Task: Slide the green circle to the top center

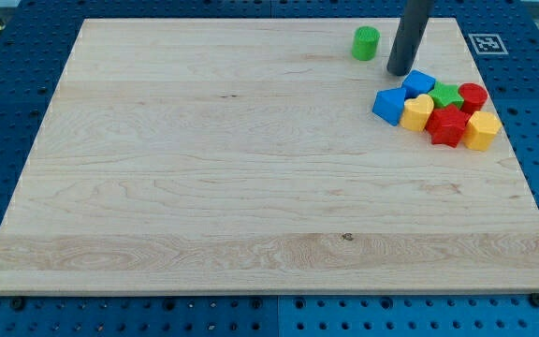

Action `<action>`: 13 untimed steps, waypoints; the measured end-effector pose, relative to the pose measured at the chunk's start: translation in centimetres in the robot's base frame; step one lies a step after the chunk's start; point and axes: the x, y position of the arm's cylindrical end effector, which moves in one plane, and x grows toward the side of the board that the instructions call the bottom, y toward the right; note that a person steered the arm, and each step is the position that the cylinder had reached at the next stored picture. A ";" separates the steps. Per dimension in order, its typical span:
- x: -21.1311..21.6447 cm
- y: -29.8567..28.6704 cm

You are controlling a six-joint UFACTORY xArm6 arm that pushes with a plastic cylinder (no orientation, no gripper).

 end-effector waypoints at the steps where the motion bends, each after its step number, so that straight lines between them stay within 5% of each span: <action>1: -1.2 0.5; 3: -1.8 0.1; 8: -2.2 -15.9; 11: 5.2 -7.8; 12: 4.4 -3.8; 13: -1.0 -3.6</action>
